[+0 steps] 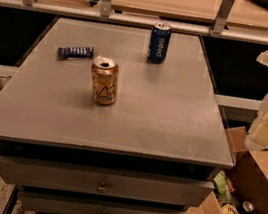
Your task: Move orange can near rxbar blueberry
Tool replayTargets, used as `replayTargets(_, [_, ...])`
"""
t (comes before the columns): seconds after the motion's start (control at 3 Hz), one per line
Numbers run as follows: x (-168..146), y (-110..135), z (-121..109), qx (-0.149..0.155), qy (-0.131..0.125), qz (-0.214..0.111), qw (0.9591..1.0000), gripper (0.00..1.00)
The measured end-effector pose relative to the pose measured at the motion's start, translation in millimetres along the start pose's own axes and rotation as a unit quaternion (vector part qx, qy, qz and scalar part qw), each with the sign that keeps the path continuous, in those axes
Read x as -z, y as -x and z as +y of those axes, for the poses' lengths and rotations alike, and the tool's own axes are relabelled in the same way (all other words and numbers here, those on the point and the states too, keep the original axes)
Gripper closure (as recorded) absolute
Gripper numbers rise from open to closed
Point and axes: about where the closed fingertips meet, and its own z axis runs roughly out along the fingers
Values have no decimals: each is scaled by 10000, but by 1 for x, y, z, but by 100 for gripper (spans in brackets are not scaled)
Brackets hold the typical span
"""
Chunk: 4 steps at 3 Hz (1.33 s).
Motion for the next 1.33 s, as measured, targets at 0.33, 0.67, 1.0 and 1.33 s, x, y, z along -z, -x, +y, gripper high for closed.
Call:
replayTargets(0.33, [0,0,0,0,-1,0,10000,0])
replayTargets(0.67, [0,8,0,-80,-82,-258,9996,0])
replayTargets(1.0, [-3,33,-4,-184,-198,-819,9963,0])
replayTargets(1.33, [-5,76,-10,-180,-283,-1490,9883,0])
